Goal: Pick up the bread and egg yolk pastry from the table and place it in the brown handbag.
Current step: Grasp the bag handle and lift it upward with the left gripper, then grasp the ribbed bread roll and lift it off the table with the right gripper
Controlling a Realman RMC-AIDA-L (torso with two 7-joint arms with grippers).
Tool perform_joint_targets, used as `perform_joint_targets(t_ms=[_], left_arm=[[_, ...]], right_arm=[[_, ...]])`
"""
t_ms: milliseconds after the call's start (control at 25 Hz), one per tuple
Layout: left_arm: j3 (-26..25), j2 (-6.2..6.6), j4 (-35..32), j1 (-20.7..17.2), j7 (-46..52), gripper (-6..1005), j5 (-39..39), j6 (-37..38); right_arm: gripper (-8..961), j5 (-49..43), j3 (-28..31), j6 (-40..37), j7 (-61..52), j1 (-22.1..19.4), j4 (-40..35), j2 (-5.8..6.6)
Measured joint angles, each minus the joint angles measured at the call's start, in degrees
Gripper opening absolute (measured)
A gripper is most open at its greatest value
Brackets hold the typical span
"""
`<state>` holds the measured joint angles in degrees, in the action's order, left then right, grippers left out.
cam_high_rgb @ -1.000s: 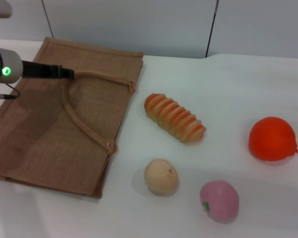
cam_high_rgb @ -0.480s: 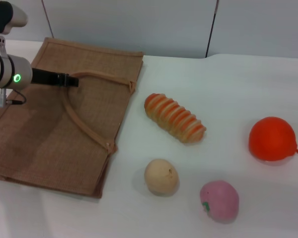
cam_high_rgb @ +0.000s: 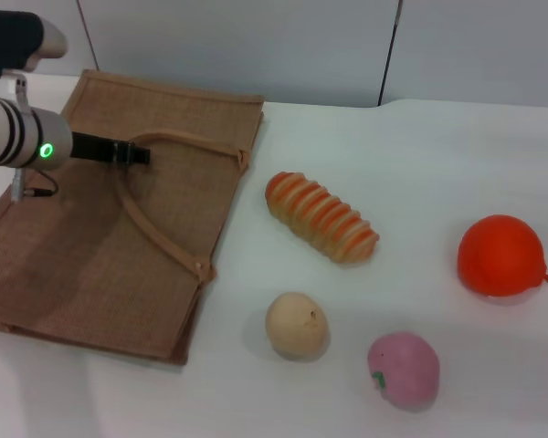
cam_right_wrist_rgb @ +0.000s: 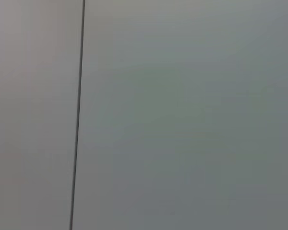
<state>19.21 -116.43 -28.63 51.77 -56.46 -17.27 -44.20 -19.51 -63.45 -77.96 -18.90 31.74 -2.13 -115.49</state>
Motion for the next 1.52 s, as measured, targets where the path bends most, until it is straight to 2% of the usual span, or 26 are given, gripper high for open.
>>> perform_joint_targets(t_ms=[440,680,880,1120,1200,1280,1400,1520], left_arm=[[0.92,-0.02,1.21,0.21,0.15,572,-0.16,1.90],[0.92,-0.02,1.21,0.17,0.18,419,0.43,1.46],[0.92,-0.02,1.42,0.20,0.18,179,0.31,1.77],[0.92,-0.03,1.82,0.05,-0.83,115,-1.64,2.89],[0.84,-0.07,1.83,-0.44,-2.71,115,-4.62,3.06],[0.56,-0.10,1.83,-1.80,-7.76,116,-11.86,2.65],[0.39,-0.10,1.83,-4.62,-17.13,116,-25.68,0.03],[0.39,-0.03,1.83,-7.92,-27.06,117,-39.58,-5.95]], right_arm=[[890,0.00,0.00,0.15,0.00,-0.01,0.19,0.00],[890,0.00,0.00,0.18,0.00,-0.01,0.21,0.00],[889,0.00,0.00,0.18,0.00,-0.01,0.13,0.00],[888,0.00,0.00,0.47,0.00,0.03,0.07,0.00],[888,0.00,0.00,0.60,0.00,0.04,0.04,0.00],[888,-0.17,-0.11,0.63,0.00,0.04,0.06,0.00],[888,-0.57,-0.69,0.65,0.00,0.11,-0.15,0.00],[887,-1.52,-0.95,0.43,0.00,0.55,-0.26,-0.12]])
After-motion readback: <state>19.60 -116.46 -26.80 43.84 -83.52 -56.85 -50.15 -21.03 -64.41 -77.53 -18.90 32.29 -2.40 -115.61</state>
